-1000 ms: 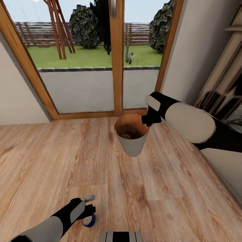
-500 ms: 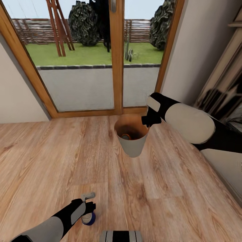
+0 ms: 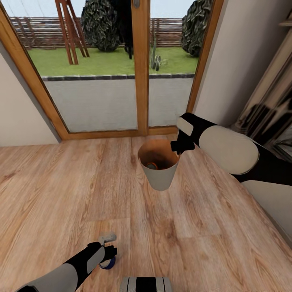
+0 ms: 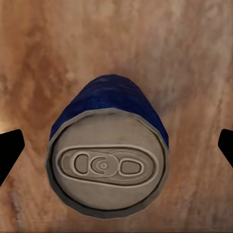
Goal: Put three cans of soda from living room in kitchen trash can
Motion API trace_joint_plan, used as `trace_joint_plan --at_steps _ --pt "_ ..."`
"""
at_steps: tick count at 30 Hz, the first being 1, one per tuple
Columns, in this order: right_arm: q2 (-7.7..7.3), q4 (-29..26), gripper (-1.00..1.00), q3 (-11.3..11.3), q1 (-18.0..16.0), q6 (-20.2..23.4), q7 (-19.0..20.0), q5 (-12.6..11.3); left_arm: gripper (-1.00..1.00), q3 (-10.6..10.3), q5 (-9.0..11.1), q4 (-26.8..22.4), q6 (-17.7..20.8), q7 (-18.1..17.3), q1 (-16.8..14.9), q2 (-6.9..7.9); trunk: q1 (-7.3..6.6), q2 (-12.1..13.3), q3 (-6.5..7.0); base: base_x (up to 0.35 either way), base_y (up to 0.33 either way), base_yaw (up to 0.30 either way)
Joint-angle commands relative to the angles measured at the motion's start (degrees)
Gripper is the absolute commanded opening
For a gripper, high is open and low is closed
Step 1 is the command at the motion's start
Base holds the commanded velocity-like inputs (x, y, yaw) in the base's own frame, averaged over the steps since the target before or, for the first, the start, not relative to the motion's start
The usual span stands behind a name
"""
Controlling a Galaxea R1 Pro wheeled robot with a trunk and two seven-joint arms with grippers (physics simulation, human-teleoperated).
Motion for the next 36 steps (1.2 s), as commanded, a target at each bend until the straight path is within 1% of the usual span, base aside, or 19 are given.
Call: trace_joint_plan --at_steps 1,5,24,29,36 --pt "-0.01 -0.01 -1.0 -0.65 -0.03 0.0 0.25 -0.76 1.0 0.0 -0.01 0.01 0.01 0.0 0.21 -0.07 0.01 -0.02 -0.22 0.0 0.0 0.0" --pt "-0.01 -0.01 -1.0 -0.65 -0.03 0.0 0.25 -0.76 1.0 -0.01 -0.01 0.01 0.06 0.0 0.46 -0.25 0.11 -0.08 -1.11 0.0 0.0 0.0" --pt "-0.09 -0.04 -1.0 -0.65 0.29 0.0 0.25 -0.76 1.0 -0.15 -0.12 -0.07 -0.53 0.0 0.58 -0.28 0.11 -0.08 -1.11 0.0 0.0 0.0" --pt "-0.1 -0.04 -1.0 -0.65 0.32 0.0 0.25 -0.76 1.0 -0.25 -0.1 -0.08 -0.57 0.0 0.58 -0.24 0.24 -0.14 -2.21 0.0 0.0 0.0" --pt "-0.1 -0.06 -1.0 -0.65 0.34 0.0 0.25 -0.76 1.0 -0.36 -0.09 -0.16 -0.9 0.0 0.58 -0.24 0.24 -0.14 -2.21 0.0 0.0 0.0"
